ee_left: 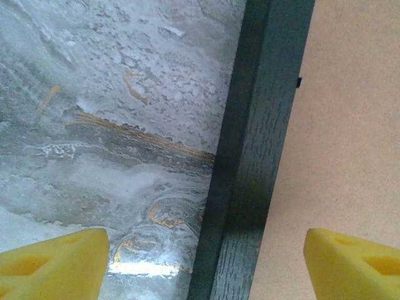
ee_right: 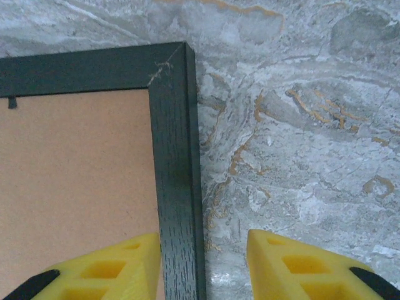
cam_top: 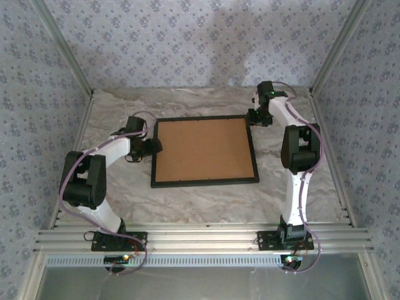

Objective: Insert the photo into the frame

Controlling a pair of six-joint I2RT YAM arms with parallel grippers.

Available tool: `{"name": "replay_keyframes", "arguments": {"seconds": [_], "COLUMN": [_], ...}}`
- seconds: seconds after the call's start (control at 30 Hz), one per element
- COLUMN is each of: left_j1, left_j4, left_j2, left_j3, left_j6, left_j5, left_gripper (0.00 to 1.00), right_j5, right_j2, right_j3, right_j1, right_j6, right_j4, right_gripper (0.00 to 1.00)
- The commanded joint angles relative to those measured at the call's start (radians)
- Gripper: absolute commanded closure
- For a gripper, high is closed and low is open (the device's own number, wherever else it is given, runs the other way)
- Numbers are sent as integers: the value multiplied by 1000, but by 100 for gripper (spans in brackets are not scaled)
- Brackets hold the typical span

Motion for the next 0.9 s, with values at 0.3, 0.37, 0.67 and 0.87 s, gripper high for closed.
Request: {"name": "replay_keyframes", "arguments": {"seconds": [0.3, 0.37, 0.67, 0.87], "left_j1": [-69, -72, -78, -83], "left_j4": [-46, -46, -46, -41], "left_j2": [53, 54, 52, 60], "left_j3": [66, 66, 68, 72], "left_j6": [47, 47, 46, 48], "left_j5": [-61, -63, -64, -60], "left_gripper": [28, 28, 34, 40], "right_j5": [52, 51, 52, 78], "right_j2": [56, 62, 90, 82], "right_j3": [46, 52, 65, 41], "right_j1": [18, 21, 41, 62], "right_j6": [-47, -46, -44, -42], "right_j4": [-69, -66, -79, -88], "right_gripper": [59, 59, 58, 58]}}
